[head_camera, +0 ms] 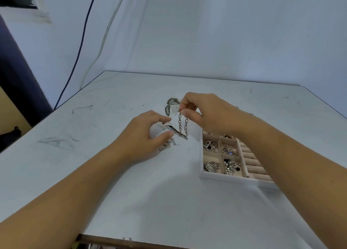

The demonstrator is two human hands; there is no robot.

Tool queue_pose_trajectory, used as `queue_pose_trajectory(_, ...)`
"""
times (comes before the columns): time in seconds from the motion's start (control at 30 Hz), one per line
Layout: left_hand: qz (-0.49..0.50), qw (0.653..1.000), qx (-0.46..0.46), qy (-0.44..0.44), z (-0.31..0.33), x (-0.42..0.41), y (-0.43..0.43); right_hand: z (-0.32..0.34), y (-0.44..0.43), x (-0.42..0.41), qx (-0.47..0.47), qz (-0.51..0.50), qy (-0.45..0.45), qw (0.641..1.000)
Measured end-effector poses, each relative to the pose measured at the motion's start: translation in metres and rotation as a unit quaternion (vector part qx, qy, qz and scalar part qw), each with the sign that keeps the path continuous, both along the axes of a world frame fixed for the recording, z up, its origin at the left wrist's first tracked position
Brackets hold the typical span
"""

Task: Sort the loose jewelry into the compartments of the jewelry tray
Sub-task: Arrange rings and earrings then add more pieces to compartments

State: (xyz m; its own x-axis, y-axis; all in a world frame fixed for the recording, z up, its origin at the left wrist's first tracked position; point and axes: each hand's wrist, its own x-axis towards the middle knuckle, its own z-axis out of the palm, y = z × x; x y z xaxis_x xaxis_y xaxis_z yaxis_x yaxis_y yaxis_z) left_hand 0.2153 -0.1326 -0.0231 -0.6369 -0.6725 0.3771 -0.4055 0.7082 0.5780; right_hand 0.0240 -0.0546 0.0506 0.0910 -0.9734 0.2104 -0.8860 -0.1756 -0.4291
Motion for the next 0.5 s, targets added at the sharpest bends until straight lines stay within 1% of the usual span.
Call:
queue_pose_trajectory(0.17,-0.038,0.997,0.056,0.020,0.015,-0.022,0.009,0.008,0.009,-0.002,-0.057,0.010,0.000,0.998)
queue_pose_trajectory(0.3,-0.057,0.993,0.098,0.038,0.019,-0.034,0.016,0.013,0.017,-0.008,-0.100,-0.002,-0.010,0.995)
queue_pose_trajectory(0.5,-0.062,0.980,0.158,0.105,0.028,-0.044,0.026,0.010,0.023,-0.016,-0.081,-0.011,-0.031,0.996)
